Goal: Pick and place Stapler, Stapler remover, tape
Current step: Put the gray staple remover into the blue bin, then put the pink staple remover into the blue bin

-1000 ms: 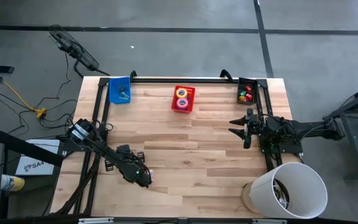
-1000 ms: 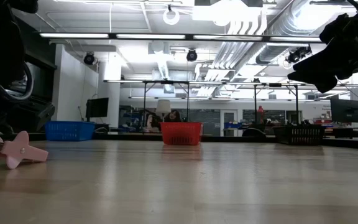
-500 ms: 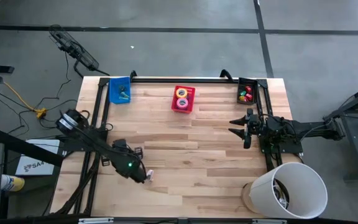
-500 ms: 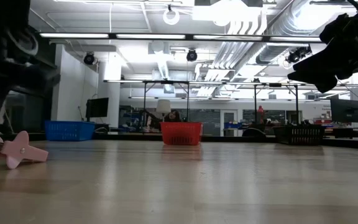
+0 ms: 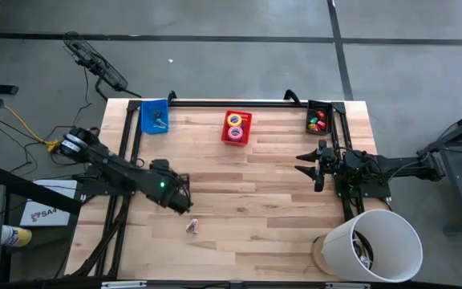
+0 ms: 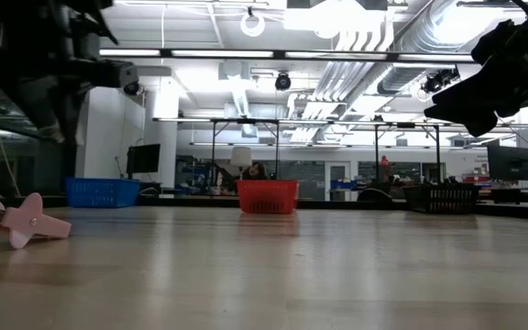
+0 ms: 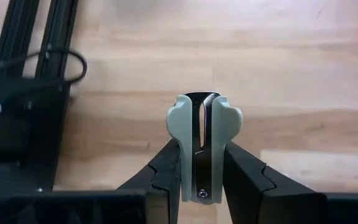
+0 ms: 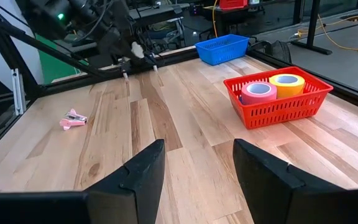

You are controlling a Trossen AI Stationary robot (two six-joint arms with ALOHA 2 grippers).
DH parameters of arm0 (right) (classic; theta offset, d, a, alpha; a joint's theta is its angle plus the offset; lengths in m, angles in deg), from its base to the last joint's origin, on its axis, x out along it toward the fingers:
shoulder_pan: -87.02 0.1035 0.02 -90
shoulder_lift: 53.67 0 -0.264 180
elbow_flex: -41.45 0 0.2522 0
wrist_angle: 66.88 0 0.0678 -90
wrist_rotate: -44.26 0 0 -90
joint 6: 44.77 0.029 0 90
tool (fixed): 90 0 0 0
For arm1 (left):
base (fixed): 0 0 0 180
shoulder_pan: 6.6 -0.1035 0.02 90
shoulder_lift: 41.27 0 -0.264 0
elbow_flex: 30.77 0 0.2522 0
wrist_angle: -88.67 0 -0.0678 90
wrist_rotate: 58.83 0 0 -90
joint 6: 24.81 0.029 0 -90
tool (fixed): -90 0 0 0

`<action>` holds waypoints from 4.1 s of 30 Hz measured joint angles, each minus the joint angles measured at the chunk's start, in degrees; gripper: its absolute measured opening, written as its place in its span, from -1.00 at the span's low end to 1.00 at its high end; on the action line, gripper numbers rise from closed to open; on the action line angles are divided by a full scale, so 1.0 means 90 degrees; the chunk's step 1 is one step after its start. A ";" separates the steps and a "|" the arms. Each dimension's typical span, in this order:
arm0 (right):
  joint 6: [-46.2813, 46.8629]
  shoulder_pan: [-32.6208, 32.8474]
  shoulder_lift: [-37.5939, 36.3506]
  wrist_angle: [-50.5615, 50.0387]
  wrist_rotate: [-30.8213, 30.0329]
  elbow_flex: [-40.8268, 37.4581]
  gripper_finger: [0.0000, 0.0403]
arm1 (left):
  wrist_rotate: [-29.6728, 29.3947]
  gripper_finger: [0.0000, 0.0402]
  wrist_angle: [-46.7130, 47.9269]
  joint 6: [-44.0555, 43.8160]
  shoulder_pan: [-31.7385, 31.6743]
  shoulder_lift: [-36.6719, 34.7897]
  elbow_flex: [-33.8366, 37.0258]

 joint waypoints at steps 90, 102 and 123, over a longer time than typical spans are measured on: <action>0.0002 -0.0002 0.0000 -0.0002 -0.0001 0.0005 -0.10 | 0.0927 -0.09 -0.3181 1.0168 -0.9020 0.0731 0.0002; 0.0002 0.0000 0.0000 -0.0001 0.0000 0.0005 -0.10 | 0.2393 -0.02 -0.3148 1.1534 -0.9019 -0.0351 0.0000; -0.0001 -0.0002 0.0000 0.0001 0.0000 0.0005 -0.10 | 0.3921 -0.02 -0.1237 0.9803 -0.6838 -0.1008 0.0000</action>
